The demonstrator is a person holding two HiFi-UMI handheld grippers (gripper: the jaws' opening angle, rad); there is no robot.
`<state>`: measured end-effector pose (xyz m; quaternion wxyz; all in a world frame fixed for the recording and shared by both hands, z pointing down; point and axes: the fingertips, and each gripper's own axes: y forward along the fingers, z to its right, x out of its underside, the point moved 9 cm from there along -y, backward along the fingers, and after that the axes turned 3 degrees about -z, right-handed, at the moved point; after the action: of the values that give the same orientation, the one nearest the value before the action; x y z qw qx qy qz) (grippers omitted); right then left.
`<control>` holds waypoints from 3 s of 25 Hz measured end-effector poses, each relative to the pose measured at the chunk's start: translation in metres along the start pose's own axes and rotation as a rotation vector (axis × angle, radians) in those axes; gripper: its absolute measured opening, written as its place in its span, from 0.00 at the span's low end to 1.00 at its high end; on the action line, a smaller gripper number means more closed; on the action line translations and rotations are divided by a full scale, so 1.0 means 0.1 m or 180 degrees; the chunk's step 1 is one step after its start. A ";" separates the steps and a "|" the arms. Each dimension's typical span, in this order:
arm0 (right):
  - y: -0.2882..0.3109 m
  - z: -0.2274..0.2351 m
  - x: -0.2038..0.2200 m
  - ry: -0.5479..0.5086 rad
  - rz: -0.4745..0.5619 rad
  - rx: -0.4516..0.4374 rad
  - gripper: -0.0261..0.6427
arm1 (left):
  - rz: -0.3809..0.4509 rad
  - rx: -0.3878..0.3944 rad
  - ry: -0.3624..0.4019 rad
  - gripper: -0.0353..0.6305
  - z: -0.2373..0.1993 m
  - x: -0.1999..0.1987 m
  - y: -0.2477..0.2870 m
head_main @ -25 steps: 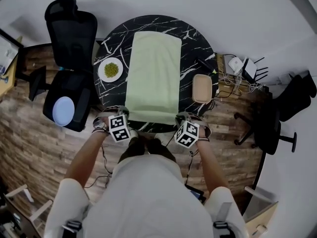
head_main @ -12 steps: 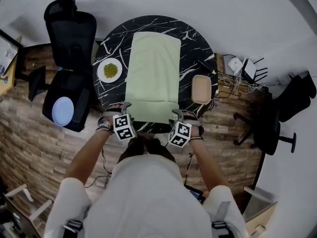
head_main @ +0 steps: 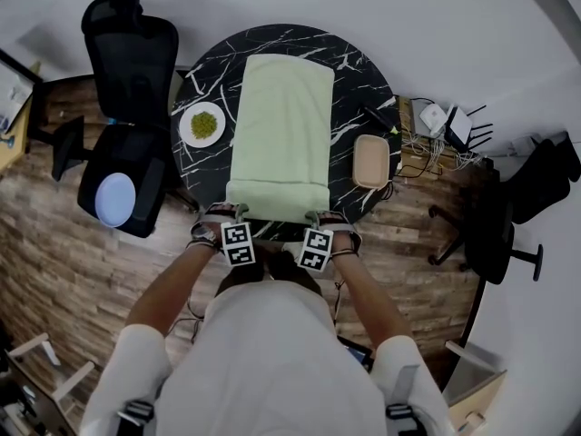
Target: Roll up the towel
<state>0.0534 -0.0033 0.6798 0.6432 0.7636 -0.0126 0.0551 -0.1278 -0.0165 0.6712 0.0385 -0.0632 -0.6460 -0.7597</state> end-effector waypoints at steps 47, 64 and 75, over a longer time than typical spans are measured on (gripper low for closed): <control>-0.86 0.06 0.15 0.0684 0.0408 -0.0299 0.05 | 0.0092 0.0273 0.0053 0.07 -0.10 0.02 -0.74; -0.41 0.92 0.14 0.0848 0.0258 0.0567 0.31 | 0.0040 -0.0515 0.0023 0.36 -0.82 -0.10 -0.36; -0.33 -0.03 -0.16 0.0112 0.0413 0.0375 0.28 | 0.0026 -0.0175 0.0202 0.32 0.02 -0.15 -0.10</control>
<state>0.0406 0.0045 0.6466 0.5924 0.7966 -0.0474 0.1107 -0.1144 -0.0137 0.6598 0.0602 -0.0428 -0.6230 -0.7787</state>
